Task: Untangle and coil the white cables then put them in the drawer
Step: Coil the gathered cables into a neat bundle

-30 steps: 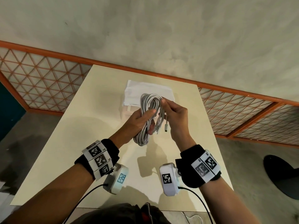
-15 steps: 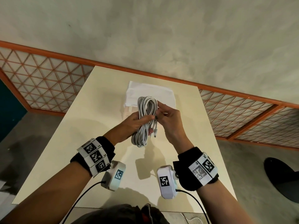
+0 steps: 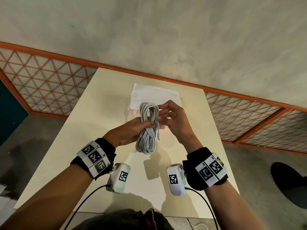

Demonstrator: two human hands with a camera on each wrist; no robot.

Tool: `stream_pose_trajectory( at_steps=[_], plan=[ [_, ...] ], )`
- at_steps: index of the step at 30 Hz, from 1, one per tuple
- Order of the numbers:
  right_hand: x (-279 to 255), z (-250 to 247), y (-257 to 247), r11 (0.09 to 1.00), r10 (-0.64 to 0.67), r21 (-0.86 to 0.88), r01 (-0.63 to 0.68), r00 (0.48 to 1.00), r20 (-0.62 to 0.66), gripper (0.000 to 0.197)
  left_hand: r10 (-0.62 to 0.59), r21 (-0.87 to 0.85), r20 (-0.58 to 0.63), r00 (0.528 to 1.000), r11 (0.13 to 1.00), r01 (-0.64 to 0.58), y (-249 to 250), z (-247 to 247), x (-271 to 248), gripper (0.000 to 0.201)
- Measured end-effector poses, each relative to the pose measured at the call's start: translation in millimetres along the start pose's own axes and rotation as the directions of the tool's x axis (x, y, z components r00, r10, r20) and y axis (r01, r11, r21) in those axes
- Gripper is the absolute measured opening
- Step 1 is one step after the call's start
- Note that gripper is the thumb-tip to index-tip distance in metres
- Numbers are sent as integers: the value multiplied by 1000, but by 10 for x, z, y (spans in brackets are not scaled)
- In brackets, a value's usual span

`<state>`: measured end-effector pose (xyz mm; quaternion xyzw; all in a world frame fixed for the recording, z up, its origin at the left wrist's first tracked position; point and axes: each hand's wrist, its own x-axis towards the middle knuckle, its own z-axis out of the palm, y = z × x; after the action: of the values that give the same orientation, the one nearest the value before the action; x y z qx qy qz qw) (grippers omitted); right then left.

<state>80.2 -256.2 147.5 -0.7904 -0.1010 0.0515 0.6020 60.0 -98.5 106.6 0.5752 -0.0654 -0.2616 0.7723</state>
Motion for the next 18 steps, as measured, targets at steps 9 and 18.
stream_pose_trajectory(
  at_steps=[9, 18],
  plan=[
    [1, -62, 75, 998, -61, -28, 62, 998, 20, 28, -16, -119, -45, 999, 993, 11, -27, 33, 6, 18],
    [-169, 105, 214, 931, 207, 185, -315, 872, 444, 28, 121, -161, -11, 993, 980, -121, 119, 98, 55, 15]
  ],
)
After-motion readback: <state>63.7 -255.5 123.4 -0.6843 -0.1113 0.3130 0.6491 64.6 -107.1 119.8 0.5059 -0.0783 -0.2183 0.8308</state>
